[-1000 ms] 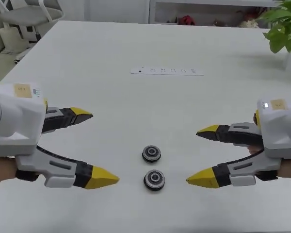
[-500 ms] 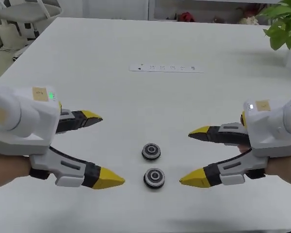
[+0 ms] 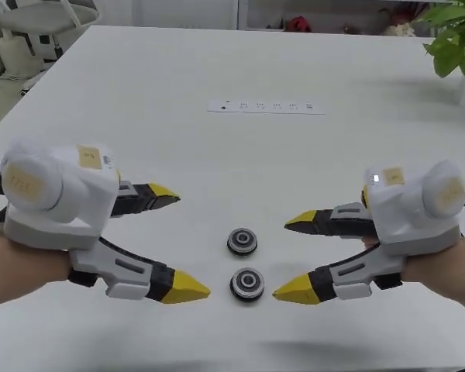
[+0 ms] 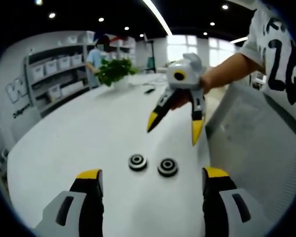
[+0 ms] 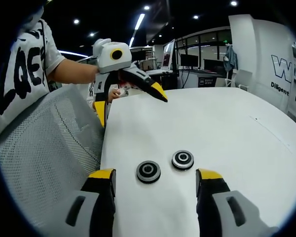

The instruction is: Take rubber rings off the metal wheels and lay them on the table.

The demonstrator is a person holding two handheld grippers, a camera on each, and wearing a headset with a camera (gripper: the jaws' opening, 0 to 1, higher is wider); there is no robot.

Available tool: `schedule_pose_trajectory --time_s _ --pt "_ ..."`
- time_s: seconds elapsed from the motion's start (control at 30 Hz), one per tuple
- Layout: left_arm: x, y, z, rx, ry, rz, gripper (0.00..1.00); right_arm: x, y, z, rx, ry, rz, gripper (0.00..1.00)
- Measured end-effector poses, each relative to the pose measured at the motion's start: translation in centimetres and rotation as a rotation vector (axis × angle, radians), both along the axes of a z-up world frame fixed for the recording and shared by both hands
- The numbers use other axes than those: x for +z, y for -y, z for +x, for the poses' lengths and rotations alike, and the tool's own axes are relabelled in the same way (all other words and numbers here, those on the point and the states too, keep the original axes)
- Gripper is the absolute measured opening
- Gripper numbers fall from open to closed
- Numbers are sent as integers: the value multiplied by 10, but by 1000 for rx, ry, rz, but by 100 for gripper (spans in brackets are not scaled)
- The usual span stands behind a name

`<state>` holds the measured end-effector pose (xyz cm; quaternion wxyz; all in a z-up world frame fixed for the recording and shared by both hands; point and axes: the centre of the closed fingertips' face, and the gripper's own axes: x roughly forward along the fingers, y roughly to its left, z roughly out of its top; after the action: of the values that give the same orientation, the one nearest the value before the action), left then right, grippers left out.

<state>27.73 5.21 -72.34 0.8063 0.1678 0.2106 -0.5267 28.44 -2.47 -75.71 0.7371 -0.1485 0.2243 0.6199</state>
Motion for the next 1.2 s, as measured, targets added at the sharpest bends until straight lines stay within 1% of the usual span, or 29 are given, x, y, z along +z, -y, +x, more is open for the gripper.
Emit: schedule_pose_trajectory --time_s 0.07,0.2,0.27,0.33,0.4,0.6,0.67,0.77,0.9,1.07,1.2 --pt "-1 3 0 -7 9 3 81 -3 -1 -1 4 -1 -8 62" --pt "-6 10 -3 -32 -1 3 77 -5 -4 -3 17 -5 -6 61" --pt "-8 13 -3 -42 -1 5 76 -7 -5 -3 21 -4 -10 61" --pt "-10 16 -3 -45 -17 -3 75 -10 -6 -4 35 -2 -22 60" --pt "-12 18 -2 -48 -24 -6 75 -12 -7 -5 43 2 -27 60" --pt "-19 24 0 -66 -41 7 73 -21 -7 -4 55 -12 -39 57" --pt "-21 25 1 -72 -42 13 72 -24 -8 -5 60 -16 -42 56" --pt "-26 28 2 -78 -53 20 70 -27 -9 -4 62 -20 -41 53" --pt "-28 31 0 -88 -61 16 67 -33 -8 -3 65 -23 -53 51" --pt "-33 35 -2 -106 -68 26 64 -35 -9 -3 66 -36 -45 47" --pt "-37 38 -1 -114 -82 26 62 -38 -13 -4 77 -39 -45 44"
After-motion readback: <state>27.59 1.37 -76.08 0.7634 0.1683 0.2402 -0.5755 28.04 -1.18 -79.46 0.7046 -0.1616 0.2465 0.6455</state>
